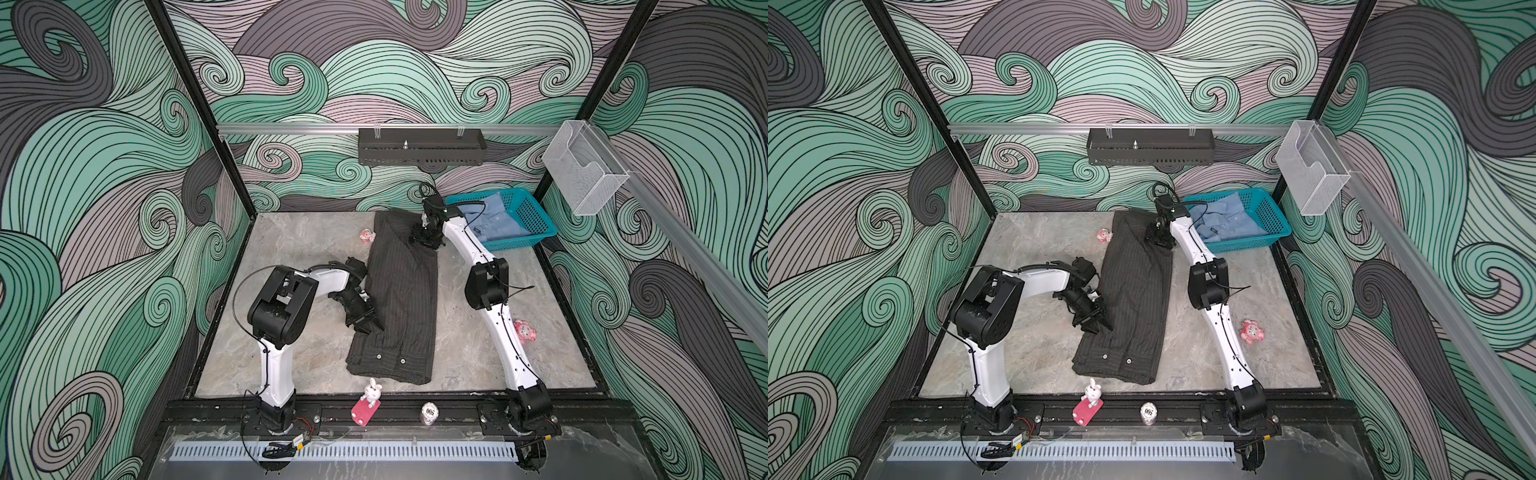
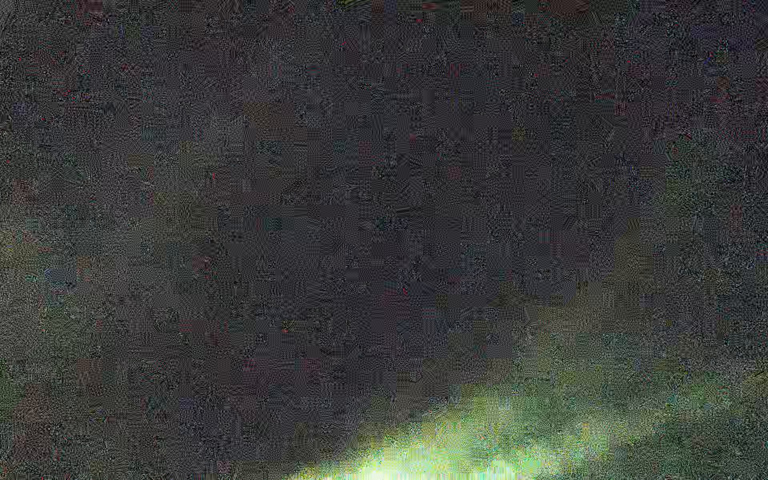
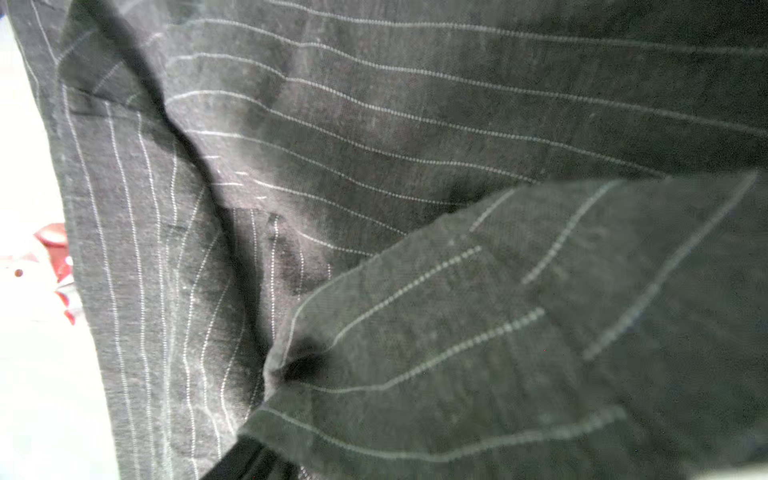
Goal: Fold and stack the long sleeve shirts
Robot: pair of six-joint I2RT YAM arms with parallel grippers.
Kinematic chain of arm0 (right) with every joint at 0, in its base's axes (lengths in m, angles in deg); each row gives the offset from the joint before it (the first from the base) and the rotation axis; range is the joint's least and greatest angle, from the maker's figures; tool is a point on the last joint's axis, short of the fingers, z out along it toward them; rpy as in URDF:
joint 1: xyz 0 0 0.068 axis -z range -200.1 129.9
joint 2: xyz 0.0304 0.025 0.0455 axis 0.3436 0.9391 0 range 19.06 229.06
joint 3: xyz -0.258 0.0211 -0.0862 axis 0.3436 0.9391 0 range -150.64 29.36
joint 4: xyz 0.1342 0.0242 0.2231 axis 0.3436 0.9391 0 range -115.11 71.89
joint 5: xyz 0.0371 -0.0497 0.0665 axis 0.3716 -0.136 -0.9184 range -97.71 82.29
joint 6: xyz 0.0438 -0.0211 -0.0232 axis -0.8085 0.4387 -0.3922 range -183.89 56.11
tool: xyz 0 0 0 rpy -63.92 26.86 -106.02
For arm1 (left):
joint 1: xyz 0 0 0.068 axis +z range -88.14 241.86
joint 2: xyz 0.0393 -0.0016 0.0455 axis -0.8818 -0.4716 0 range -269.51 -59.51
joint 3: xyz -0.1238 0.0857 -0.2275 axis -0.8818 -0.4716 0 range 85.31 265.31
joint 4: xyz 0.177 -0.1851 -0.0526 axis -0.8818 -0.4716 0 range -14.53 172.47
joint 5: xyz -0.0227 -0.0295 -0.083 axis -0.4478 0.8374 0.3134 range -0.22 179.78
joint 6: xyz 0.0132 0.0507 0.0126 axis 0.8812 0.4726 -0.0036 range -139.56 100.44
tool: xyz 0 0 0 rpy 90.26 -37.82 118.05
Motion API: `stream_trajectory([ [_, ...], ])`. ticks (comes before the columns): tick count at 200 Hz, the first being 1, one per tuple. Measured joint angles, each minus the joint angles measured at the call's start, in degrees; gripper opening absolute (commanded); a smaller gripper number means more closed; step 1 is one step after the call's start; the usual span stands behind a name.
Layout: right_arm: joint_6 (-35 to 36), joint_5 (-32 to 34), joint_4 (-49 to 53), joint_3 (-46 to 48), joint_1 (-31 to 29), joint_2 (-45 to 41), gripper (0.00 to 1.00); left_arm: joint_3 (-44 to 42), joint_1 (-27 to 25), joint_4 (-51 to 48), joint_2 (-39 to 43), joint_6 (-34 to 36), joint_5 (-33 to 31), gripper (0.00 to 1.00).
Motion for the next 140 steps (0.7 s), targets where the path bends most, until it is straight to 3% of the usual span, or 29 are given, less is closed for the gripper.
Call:
stream_trajectory([
  [49,-0.44,-3.41,-2.73,-0.87,-1.09,0.46,0.72,-1.68,-0.33,1.75,2.29,-3.23,-0.35,0.52],
  [85,-0.57,-1.07,-2.56,1.6,-1.18,-1.9,0.79,-1.05,-0.17,0.07,7.67,-3.45,-3.21,0.62],
  [112,-0.76,3.5,-1.6,14.01,-0.17,-13.22,0.85,1.25,0.57,-3.69,15.37,-2.6,-7.39,0.67],
  [140,-0.81,7.34,-1.86,27.98,0.94,-30.58,0.87,2.14,1.14,-6.49,23.82,-2.03,-10.86,0.68],
])
